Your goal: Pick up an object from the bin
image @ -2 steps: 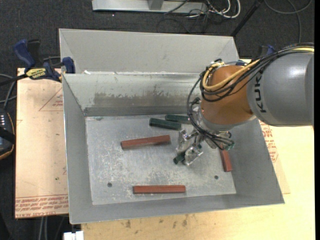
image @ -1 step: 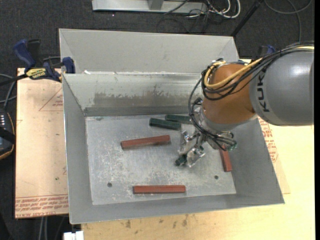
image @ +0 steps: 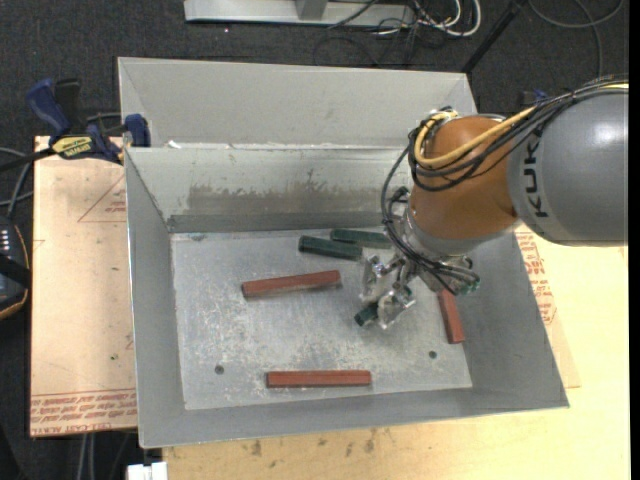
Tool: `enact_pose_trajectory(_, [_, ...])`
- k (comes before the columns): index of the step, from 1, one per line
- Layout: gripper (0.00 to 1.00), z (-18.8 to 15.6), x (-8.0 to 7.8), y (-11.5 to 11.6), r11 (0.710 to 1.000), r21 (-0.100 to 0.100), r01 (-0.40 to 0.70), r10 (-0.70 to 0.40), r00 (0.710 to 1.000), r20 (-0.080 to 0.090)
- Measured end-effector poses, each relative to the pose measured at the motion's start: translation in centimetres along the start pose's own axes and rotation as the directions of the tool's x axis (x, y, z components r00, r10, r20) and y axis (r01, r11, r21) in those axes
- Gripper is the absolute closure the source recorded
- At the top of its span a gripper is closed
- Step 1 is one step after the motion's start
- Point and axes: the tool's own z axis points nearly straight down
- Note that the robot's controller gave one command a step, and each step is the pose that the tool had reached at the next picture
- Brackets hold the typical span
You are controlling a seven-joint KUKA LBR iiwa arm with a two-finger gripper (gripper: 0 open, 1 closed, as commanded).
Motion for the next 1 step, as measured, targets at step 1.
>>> enact_pose_trajectory(1, [1.0,-1.02,-0.27,-0.14,1.0,0.003,0.0,0.0,1.0,0.005])
